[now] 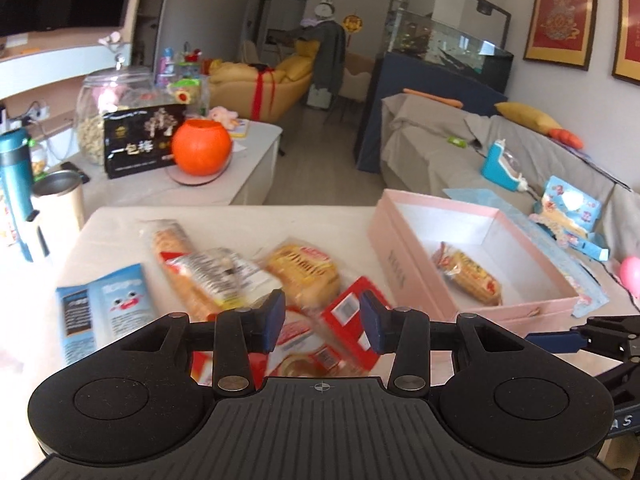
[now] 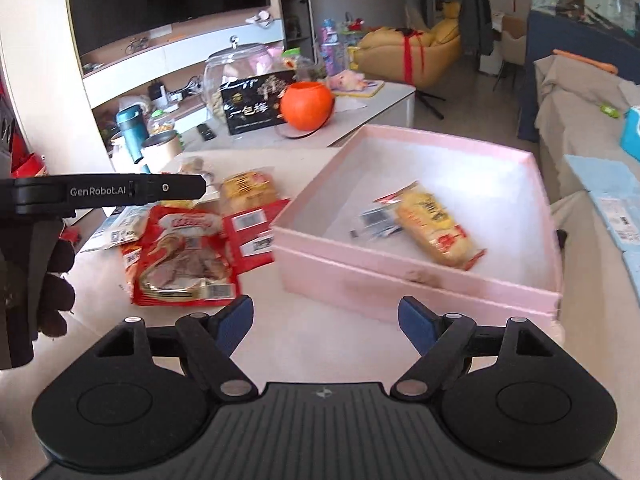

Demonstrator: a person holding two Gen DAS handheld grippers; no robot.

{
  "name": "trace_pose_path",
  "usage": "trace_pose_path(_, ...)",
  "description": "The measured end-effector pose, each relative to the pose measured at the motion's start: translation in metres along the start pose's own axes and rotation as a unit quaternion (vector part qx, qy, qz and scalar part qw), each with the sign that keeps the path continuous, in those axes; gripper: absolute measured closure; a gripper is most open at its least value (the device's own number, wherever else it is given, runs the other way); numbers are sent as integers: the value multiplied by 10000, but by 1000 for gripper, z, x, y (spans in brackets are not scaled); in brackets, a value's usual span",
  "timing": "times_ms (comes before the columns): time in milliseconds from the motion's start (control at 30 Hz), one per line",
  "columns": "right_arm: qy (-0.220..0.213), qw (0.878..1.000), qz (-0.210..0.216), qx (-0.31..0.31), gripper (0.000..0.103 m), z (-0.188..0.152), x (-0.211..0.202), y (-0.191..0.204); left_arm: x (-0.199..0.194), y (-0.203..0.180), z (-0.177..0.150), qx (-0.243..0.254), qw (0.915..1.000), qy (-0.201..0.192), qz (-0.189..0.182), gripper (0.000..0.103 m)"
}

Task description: Organize snacks

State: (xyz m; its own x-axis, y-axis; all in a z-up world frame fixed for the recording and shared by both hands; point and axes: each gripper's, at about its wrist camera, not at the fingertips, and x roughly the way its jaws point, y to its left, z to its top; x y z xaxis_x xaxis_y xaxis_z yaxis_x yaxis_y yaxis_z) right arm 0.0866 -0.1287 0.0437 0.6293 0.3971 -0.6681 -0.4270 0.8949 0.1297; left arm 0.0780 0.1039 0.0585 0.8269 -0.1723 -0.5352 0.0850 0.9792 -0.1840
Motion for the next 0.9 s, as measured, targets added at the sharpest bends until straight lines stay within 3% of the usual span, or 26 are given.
trace_pose_path(167,97,9994,332,1,30,10,34,51,-31,21,-22,-62,9995,-80,312,58)
trace_pose_path(333,485,9964,697,51,30,33,72,74,-52,59,-43,-699,9968,24,390,58)
trace_pose_path(467,624,9949,777,183,22,34,98,82,-59,74,-53,-906,9951,47,402,58)
trace_pose_path(533,564,9953,751,234,23,30,97,85,-61,78,-53,-921,9947,48,461,58)
trace_pose_path(600,615,9946,837,52,36,26,89,89,-62,79,-52,-900,9948,35,472,58)
trace_pose_path(700,731,9915,1058,-181,45,17,74,91,-60,72,-48,-824,9961,4,320,58)
trace_pose_path(800,866,9891,1130,-379,44,10,61,88,-54,57,-45,-728,9972,-23,166,58)
trace_pose_path(900,678,9918,1043,-296,44,13,50,79,-51,46,-45,-647,9977,-55,181,58)
